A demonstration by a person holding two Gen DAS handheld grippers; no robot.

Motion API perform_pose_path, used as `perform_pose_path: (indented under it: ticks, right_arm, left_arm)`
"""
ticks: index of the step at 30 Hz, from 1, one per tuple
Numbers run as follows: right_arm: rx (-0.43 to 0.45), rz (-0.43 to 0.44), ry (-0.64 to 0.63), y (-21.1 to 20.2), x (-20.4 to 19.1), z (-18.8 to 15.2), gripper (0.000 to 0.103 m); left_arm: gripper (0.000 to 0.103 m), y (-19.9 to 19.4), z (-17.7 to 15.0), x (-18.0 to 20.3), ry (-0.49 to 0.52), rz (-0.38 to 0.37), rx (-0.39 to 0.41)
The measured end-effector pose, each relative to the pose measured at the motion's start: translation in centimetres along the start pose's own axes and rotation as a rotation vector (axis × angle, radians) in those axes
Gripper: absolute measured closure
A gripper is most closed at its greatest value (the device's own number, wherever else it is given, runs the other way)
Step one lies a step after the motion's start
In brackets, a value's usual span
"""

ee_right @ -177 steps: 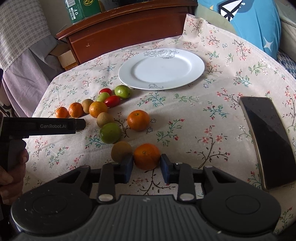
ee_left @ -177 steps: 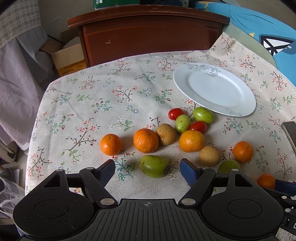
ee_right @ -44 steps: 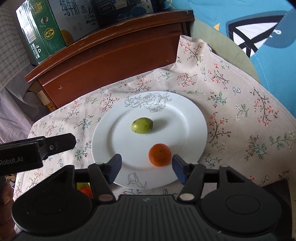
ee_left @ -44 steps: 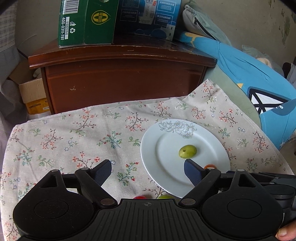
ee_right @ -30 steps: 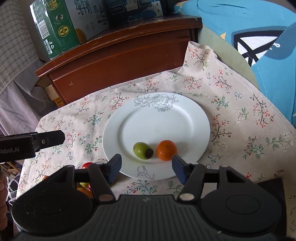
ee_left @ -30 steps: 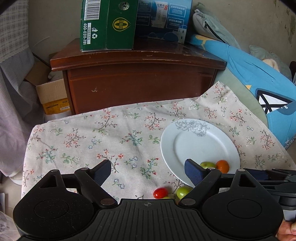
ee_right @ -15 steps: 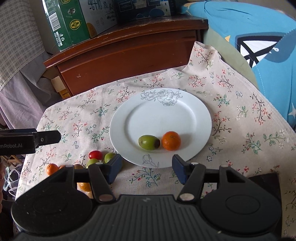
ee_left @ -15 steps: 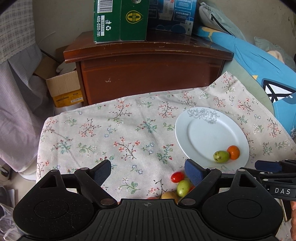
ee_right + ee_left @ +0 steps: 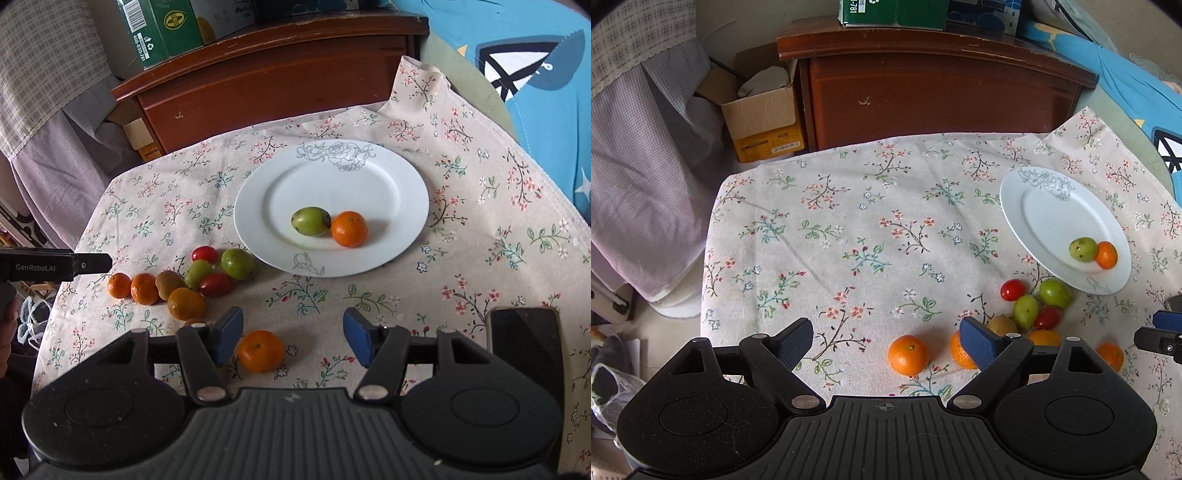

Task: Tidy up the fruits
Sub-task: 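Move both open grippers back toward the tangerines beside the pile, then close the left gripper on a tangerine while the right gripper grasps another tangerine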

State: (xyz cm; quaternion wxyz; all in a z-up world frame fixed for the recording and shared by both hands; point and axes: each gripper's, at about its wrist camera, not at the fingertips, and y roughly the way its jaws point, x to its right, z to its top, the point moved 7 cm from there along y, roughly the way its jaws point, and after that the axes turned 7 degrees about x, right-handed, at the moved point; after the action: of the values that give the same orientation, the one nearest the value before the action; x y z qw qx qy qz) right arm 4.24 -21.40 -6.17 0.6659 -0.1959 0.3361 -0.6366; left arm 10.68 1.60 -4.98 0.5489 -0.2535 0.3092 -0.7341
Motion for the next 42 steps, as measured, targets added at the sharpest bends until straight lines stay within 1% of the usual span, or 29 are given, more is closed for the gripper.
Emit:
perform_pose_path:
  ticks: [1, 3, 6, 10, 13, 18, 21, 23, 24, 29, 34, 38, 42]
  right_arm:
    - [-0.002, 0.004, -0.004, 0.0, -0.1, -0.2, 0.043]
    - [-0.009, 0.009, -0.012, 0.0, -0.2, -0.4, 0.046]
    - [-0.024, 0.027, -0.016, 0.1, -0.7, -0.7, 0.05]
    - [-0.04, 0.041, -0.048, 0.3, -1.4, -1.2, 0.05]
    - [-0.066, 0.047, -0.059, 0.7, -1.6, -1.7, 0.055]
    - [-0.091, 0.04, -0.059, 1.3, -1.4, -2.2, 0.055]
    - [-0.1, 0.041, -0.054, 1.6, -1.5, -2.4, 0.055]
    - [-0.103, 0.039, -0.058, 1.7, -1.5, -2.5, 0.057]
    - [-0.106, 0.039, -0.059, 1.8, -1.6, -2.6, 0.059]
    - [-0.113, 0.042, -0.063, 2.4, -1.8, -2.7, 0.061]
    - [-0.115, 0.04, -0.075, 2.8, -2.0, -2.8, 0.066]
    - [-0.109, 0.042, -0.079, 3.0, -2.2, -2.8, 0.071]
    - [-0.104, 0.041, -0.076, 3.0, -2.3, -2.7, 0.071]
  left_arm:
    - [0.015, 0.0, -0.2, -0.2, 0.003, 0.007, -0.002]
    - [0.015, 0.1, -0.5, -0.5, 0.016, 0.017, -0.005]
    - [0.015, 0.3, -1.1, -0.4, 0.06, 0.019, -0.013]
    - [0.016, 0.4, -2.0, -0.1, 0.111, 0.003, -0.02]
    - [0.017, 0.9, -2.5, -0.1, 0.159, 0.029, -0.017]
    - [0.017, 1.4, -3.0, 0.1, 0.179, 0.004, -0.004]
    - [0.017, 1.7, -3.0, 0.6, 0.195, -0.019, 0.018]
    - [0.018, 2.0, -3.0, 0.9, 0.211, -0.022, 0.026]
    - [0.021, 2.1, -3.1, 1.0, 0.216, -0.024, 0.027]
    - [0.031, 2.8, -3.1, 1.3, 0.206, -0.051, 0.021]
    - [0.047, 3.1, -3.1, 1.4, 0.189, -0.073, 0.023]
    - [0.051, 3.1, -3.1, 1.6, 0.189, -0.071, 0.026]
    - [0.064, 2.9, -3.1, 1.9, 0.192, -0.094, 0.028]
